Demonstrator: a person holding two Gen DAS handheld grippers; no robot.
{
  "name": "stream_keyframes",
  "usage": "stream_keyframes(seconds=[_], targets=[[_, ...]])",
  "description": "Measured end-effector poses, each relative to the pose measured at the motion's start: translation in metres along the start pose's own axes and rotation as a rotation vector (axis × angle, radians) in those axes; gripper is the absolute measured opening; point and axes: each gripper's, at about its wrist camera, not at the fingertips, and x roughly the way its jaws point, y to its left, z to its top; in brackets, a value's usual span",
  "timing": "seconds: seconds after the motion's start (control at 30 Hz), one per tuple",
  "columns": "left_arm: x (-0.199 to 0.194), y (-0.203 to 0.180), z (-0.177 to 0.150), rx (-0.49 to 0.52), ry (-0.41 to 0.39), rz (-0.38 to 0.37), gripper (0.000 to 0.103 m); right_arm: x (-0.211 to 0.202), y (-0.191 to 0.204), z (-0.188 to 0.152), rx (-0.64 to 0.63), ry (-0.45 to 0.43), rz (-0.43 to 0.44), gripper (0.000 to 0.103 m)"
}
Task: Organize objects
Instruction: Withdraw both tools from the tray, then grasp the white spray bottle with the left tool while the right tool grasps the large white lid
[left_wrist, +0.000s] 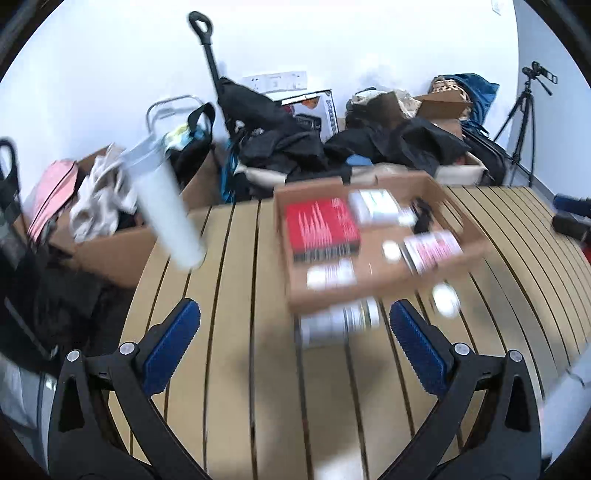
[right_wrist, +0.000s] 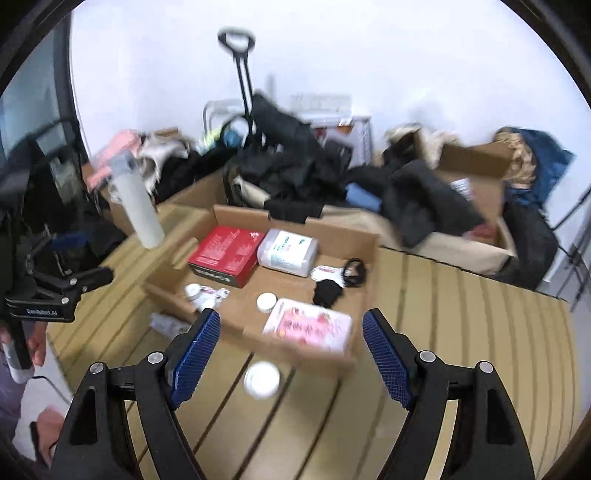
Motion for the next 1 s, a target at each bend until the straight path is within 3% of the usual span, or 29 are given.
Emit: stream_keyframes(seconds=[0.1, 0.13, 0.2, 0.27, 0.3, 0.37, 0.53, 0.67, 0.73, 0.87, 1.0], targets=[[-0.058, 0.016, -0.052, -0.096, -0.017, 0.019, 0.102, -0.051, 0.013, -0.041, 0.019, -0.069, 0.025, 0.093], [-0.074, 0.022, -0.070, -0.139, -0.025, 0.004, 0.103, -0.064, 0.022, -0.061, 0.019, -0.072, 0.022, 0.101], [-0.099, 0.027, -0.100, -0.213, -0.029, -0.033, 0.103, -0.083, 0.044, -0.098, 0.009, -0.041, 0.030, 0.103], [-0.109, 0.025, -0.115, -0.221, -0.026, -0.070, 0.103, -0.092, 0.060, -0.129, 0.027, 0.003, 0.017, 0.103], [-0.114, 0.020, -0.119, -0.179, -0.034, -0.080, 0.103, -0.095, 0.064, -0.138, 0.034, 0.006, 0.016, 0.103], [-0.120, 0.010, -0.115, -0.126, -0.050, -0.024, 0.103, -0.100, 0.066, -0.147, 0.066, 0.001, -0.016, 0.103], [-0.127, 0.002, -0.110, -0.125, -0.101, -0.061, 0.103, -0.123, 0.072, -0.140, 0.064, -0.085, -0.076, 0.103], [-0.097, -0.005, -0.120, -0.098, -0.065, -0.086, 0.103, -0.119, 0.078, -0.142, 0.048, -0.070, -0.019, 0.103], [-0.060, -0.005, -0.121, -0.074, -0.012, -0.065, 0.103, -0.111, 0.080, -0.144, 0.044, -0.061, 0.022, 0.103], [-0.003, -0.003, -0.100, -0.048, 0.018, -0.135, 0.103, -0.080, 0.090, -0.144, 0.018, 0.004, 0.060, 0.103], [0.073, 0.005, -0.068, -0.112, 0.095, -0.170, 0.103, -0.038, 0.095, -0.137, -0.004, 0.071, 0.068, 0.103]])
